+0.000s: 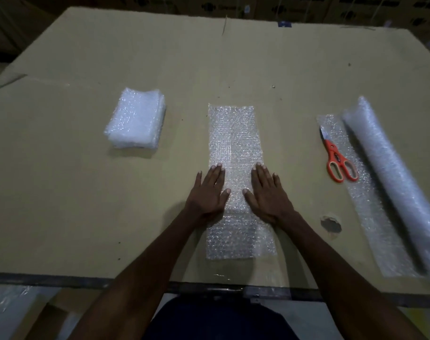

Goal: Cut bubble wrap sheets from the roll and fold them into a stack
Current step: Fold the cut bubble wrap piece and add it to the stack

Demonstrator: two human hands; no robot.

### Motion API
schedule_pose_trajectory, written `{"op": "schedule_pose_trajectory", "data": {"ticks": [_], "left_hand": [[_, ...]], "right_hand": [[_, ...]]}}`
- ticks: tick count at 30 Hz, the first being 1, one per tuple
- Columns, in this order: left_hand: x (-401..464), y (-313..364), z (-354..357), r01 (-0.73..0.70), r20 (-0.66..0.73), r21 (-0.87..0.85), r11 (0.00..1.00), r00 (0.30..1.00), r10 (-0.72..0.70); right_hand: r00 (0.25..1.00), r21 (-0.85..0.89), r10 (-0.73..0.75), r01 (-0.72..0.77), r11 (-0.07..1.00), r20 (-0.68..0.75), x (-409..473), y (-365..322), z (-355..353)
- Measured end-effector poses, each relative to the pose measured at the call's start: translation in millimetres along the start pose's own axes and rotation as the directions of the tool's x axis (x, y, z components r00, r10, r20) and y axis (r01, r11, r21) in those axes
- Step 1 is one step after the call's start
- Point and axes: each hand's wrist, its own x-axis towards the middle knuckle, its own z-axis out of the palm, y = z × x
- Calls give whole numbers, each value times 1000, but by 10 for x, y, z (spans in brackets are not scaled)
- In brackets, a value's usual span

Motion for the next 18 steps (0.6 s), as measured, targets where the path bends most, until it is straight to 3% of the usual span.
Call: {"op": "schedule_pose_trajectory", "data": {"ticks": [8,10,12,14,18], "left_hand": [[-25,2,-48,1,28,43,999,1000,-2],[-33,37,-120,-3,22,41,999,1000,2],[-54,78,-208,-18,-27,11,1000,999,19],[-140,116,-260,-108,-89,-32,994,990,105],[-503,138,-133,-409,-195,-86,908,901,387]], "right_hand": [[1000,16,2,-3,1000,9,-13,-19,-60],[997,66,-20,26,998,-78,-60,-48,-160],[948,62,-165,189,980,-271,-150,-88,-227],[868,60,-282,334,941,-408,-307,-122,-223],[832,87,-439,492,866,-340,-662,-128,-87]]}}
